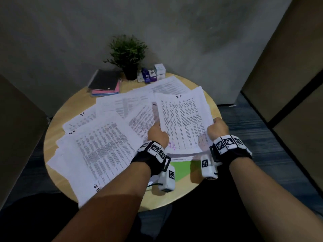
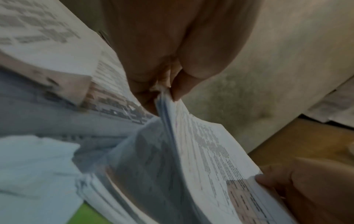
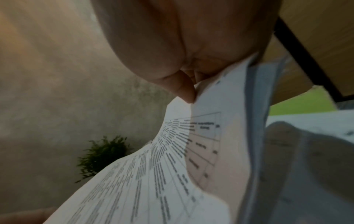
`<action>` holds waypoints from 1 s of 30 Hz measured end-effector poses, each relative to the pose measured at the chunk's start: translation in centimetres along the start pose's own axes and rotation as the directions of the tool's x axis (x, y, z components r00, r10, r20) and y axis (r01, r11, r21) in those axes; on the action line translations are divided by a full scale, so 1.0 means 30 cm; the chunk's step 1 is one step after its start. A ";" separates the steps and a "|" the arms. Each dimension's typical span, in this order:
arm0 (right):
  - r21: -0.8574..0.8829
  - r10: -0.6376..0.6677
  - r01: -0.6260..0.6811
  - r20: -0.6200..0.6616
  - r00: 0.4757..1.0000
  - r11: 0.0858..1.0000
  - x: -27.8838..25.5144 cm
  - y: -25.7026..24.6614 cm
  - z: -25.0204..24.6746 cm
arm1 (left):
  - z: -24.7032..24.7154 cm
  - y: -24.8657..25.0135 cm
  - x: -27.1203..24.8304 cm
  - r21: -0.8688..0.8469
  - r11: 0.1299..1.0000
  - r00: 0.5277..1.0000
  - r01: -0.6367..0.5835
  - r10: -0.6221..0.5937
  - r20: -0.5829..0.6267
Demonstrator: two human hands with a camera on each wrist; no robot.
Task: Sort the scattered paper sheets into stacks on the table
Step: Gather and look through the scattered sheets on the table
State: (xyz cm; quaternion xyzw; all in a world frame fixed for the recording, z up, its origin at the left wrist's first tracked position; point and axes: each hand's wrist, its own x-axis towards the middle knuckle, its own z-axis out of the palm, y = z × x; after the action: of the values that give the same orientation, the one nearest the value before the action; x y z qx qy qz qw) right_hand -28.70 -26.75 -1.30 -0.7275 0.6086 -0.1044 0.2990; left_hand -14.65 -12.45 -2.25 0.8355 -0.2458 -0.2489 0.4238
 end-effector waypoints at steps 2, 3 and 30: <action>-0.082 0.057 -0.053 0.052 0.997 0.995 0.039 0.046 0.011 | 0.053 0.016 -0.001 0.123 0.992 0.997 0.027 -0.036 0.073; -0.131 0.067 -0.053 0.105 0.992 0.990 0.050 0.064 0.022 | 0.071 0.020 -0.006 0.188 0.981 0.993 0.048 -0.067 0.101; -0.209 -0.322 0.457 0.469 0.822 0.864 -0.356 -0.445 0.399 | -0.718 -0.414 -0.129 -0.174 0.917 0.915 0.359 -0.382 -0.129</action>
State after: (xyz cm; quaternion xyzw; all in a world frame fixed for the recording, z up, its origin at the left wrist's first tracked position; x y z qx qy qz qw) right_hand -14.06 -11.87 -1.10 -0.8804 0.3749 0.0921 0.2753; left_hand -1.65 9.03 -0.62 0.8508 -0.0287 -0.2741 0.4475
